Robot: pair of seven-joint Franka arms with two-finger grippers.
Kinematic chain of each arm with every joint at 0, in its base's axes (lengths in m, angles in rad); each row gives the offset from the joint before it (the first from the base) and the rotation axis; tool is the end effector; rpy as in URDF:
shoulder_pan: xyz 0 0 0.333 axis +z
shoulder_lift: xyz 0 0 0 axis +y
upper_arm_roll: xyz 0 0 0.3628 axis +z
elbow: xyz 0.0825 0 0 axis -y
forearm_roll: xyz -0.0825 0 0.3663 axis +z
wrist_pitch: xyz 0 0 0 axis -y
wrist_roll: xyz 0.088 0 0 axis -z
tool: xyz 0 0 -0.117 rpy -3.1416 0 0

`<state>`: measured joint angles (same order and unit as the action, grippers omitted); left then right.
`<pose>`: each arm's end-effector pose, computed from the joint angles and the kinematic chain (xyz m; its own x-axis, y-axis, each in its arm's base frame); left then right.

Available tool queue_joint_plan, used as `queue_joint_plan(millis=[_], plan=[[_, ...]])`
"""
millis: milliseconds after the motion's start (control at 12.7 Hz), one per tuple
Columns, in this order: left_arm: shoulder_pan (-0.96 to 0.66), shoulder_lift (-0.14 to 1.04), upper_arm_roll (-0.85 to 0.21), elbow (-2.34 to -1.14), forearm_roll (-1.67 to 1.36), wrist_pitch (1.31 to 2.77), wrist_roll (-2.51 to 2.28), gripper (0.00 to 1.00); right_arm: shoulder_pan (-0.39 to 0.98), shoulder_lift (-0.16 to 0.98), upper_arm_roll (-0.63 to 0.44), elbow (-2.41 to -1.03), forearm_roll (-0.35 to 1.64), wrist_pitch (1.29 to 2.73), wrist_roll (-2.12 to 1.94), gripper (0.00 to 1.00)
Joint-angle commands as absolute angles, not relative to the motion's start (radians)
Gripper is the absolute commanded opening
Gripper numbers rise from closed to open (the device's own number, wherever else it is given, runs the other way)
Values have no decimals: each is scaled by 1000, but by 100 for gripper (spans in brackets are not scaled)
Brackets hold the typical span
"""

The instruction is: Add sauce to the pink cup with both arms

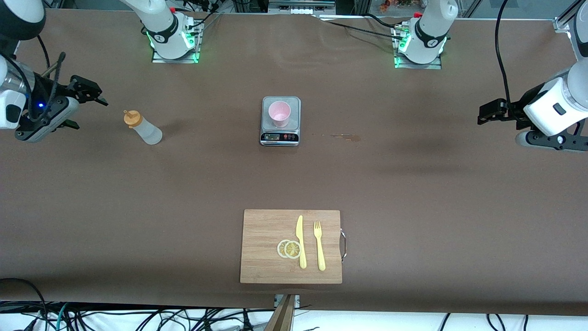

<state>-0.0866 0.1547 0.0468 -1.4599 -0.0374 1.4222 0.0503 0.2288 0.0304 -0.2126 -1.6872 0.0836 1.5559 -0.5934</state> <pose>0.5702 -0.0299 0.6136 0.9774 -0.0939 -0.1892 -0.0880 -0.9953 0.0397 0.5356 0.0203 0.5922 0.8159 0.5711 -0.0903 0.5553 -0.8175 -0.1528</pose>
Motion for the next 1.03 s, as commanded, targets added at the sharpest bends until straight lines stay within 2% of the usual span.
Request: queue_joint_plan(millis=[0, 395, 947], plan=[[-89, 170, 48, -1424, -28, 1397, 69, 100, 258, 6, -190, -1655, 5, 1500, -438, 100], [-89, 170, 48, -1425, -28, 1397, 69, 100, 255, 11, -192, -1551, -23, 1445, -430, 100], [-89, 170, 48, -1425, -28, 1399, 69, 100, 255, 14, -195, -1531, -29, 1410, -340, 100]])
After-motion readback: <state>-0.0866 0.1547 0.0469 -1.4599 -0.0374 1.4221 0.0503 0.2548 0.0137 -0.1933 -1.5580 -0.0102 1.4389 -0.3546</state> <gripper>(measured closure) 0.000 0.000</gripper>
